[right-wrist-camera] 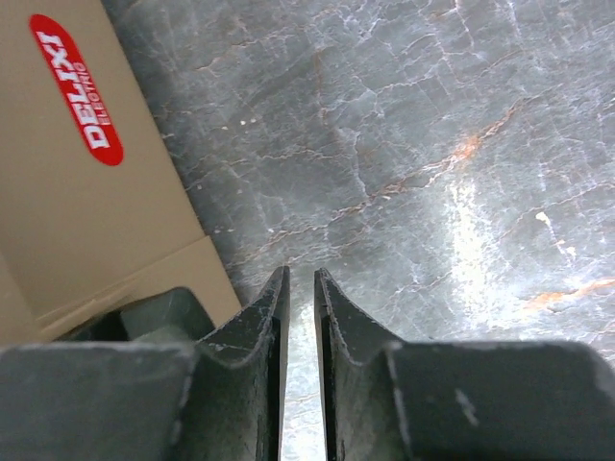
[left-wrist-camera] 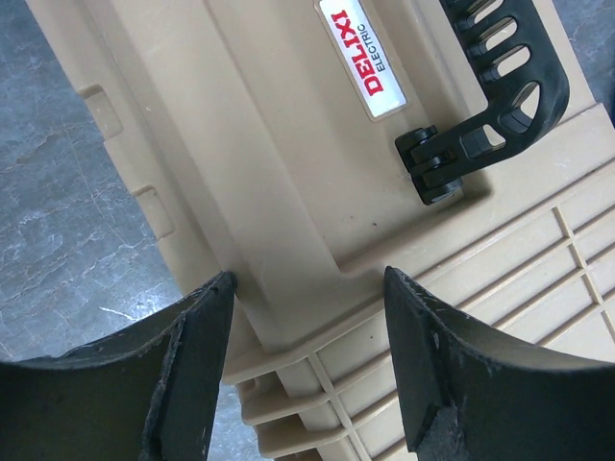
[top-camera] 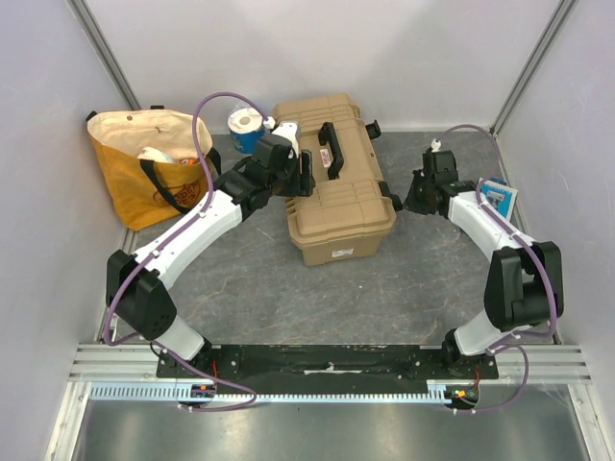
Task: Pack the tool kit
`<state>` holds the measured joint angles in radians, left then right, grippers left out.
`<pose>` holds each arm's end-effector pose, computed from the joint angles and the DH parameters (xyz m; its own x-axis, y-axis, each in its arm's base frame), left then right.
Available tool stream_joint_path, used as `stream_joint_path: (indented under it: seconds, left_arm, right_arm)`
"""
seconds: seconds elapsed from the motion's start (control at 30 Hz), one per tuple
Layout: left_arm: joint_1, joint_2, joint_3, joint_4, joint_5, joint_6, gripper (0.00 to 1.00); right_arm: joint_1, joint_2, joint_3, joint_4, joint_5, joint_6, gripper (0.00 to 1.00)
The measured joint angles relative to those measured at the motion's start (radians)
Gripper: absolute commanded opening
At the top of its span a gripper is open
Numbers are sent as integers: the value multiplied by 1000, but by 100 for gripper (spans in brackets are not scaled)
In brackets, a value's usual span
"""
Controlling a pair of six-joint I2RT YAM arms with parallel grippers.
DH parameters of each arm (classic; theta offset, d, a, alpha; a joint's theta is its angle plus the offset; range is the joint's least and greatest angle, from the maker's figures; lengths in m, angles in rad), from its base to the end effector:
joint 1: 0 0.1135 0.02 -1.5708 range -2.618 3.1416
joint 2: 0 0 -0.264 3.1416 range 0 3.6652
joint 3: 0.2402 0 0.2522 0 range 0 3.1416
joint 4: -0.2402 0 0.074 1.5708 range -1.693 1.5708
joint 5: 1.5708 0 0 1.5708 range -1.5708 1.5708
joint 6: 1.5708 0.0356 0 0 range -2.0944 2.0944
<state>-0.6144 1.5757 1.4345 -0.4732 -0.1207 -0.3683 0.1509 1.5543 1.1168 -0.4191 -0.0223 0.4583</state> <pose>0.2979 -0.2050 0.3394 -0.6165 -0.0024 -0.7873 0.2893 0.9293 -0.2294 0.3308 0.0511 0.2452 -0.7428 0.3345 -0.5800 0.1828 0.9347 0.3049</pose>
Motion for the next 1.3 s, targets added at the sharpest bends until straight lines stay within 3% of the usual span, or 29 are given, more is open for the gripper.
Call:
stream_joint_path:
  seconds: [0.2, 0.47, 0.73, 1.07, 1.23, 1.3]
  left_arm:
    - [0, -4, -9, 12, 2, 10, 69]
    - [9, -6, -27, 38, 35, 42, 68]
    - [35, -13, -70, 83, 111, 63, 56]
    - [70, -38, -206, 317, 179, 54, 50]
    - [74, -49, -224, 366, 164, 36, 53]
    - [74, -57, -211, 349, 155, 27, 56]
  right_arm:
    - [22, 52, 32, -17, 58, -56, 17]
    - [28, 106, 81, -12, 10, -190, 9]
    - [29, 161, 92, 37, -103, -276, 6]
    - [41, 132, -135, 352, -266, -69, 5]
    - [48, 105, -155, 352, -198, -12, 9]
    - [61, 88, -143, 312, -131, 2, 18]
